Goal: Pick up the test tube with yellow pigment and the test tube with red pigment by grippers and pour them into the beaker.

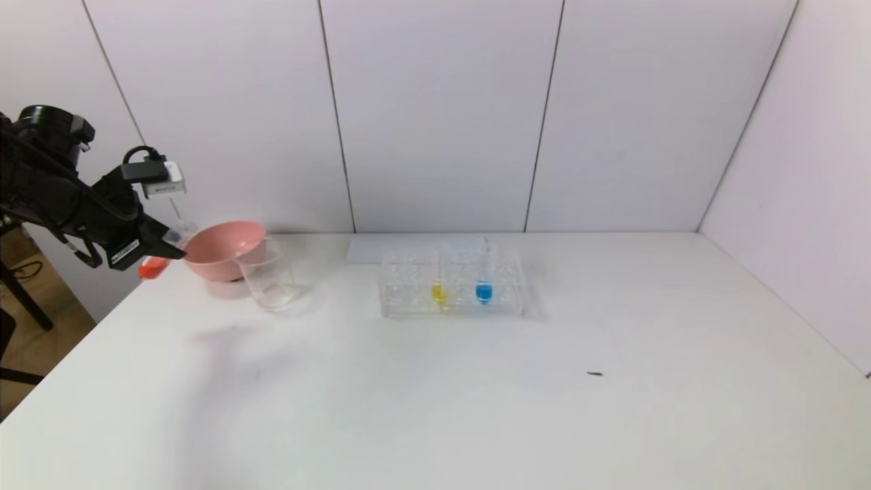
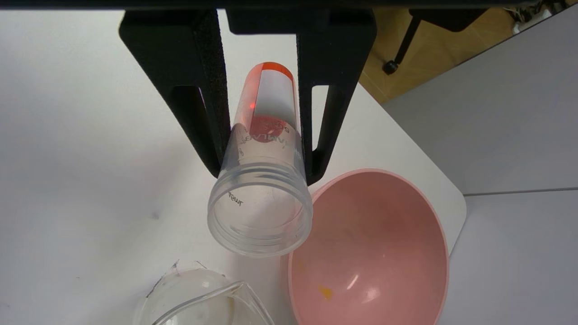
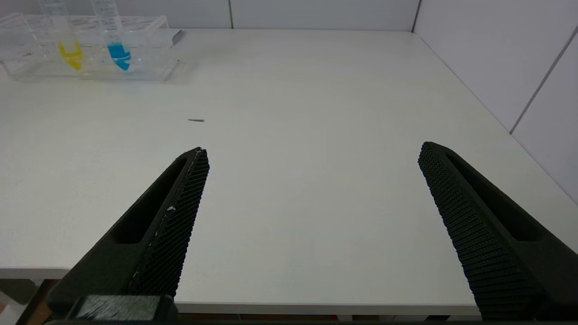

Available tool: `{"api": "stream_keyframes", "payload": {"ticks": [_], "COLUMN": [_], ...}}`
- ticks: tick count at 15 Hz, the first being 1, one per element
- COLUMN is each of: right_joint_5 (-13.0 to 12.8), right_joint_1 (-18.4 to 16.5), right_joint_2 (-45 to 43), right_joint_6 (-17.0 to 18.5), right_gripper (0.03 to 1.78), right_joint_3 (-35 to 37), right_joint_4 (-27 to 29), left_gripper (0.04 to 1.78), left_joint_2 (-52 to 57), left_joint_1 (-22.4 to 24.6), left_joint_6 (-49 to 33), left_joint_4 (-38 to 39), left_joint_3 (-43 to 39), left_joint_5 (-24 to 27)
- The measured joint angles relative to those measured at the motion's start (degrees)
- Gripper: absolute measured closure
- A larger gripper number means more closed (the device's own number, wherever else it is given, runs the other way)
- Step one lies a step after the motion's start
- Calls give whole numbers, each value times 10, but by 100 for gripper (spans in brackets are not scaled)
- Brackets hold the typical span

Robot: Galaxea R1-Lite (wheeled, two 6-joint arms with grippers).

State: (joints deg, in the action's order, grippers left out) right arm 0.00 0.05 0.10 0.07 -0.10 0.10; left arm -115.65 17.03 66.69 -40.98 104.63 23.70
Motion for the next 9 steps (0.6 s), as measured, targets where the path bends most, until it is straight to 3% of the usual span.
{"api": "stream_keyframes", "payload": {"ticks": [9], "right_joint_5": [0], "right_joint_1": [0], "right_joint_2": [0], "right_joint_6": [0], "right_gripper": [11], "right_joint_3": [0], "right_joint_4": [0], "left_gripper": [137], "left_joint_2": [-20], "left_joint_1": [-5], "left_joint_6": [33], "left_joint_4": [-39], "left_joint_3": [39], "left_joint_5": [-2]}}
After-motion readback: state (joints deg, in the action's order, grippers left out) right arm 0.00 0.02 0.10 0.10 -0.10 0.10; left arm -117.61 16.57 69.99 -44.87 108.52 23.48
